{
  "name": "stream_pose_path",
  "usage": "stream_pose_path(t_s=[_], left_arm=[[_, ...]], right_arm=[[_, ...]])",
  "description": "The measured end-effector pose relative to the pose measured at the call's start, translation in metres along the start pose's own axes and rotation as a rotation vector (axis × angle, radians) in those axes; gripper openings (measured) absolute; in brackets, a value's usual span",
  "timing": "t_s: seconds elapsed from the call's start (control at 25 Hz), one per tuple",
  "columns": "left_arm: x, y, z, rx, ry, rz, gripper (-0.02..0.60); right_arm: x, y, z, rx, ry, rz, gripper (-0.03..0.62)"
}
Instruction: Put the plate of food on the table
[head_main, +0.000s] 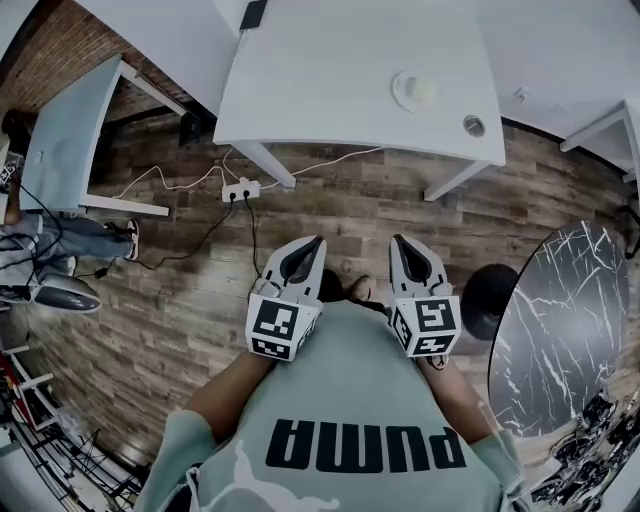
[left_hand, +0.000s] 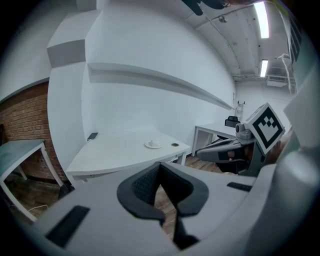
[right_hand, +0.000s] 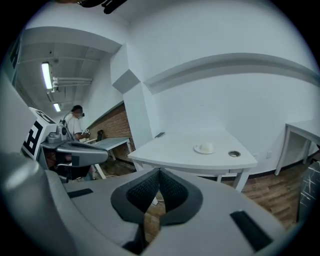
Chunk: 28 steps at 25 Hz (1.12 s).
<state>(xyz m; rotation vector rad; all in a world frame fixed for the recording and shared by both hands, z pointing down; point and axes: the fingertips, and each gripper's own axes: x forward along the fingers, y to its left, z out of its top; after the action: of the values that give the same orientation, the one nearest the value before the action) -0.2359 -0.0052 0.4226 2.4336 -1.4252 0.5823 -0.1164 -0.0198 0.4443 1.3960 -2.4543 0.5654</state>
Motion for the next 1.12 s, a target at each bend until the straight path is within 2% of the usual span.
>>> stream_pose_path(t_s=[0.28, 0.6, 0.88, 1.12], left_arm=[[0.029, -0.009, 0.011, 0.019, 0.005, -0.049, 0.006], [0.081, -0.016, 0.039, 0.058, -0.002, -0.14, 0.006], [0.121, -0.001, 0.054, 0.067, 0.016, -0.194, 0.006], [0.148, 0.018, 0.065, 0.046, 0.022, -0.219, 0.006]], right_arm=[[0.002, -0.026, 0.004, 0.022, -0.002, -0.044, 0.008], [0.014, -0.064, 0.018, 0.052, -0.009, -0.109, 0.008], [0.041, -0.084, 0.03, 0.075, 0.012, -0.143, 0.008], [0.066, -0.1, 0.045, 0.079, 0.038, -0.173, 0.008]])
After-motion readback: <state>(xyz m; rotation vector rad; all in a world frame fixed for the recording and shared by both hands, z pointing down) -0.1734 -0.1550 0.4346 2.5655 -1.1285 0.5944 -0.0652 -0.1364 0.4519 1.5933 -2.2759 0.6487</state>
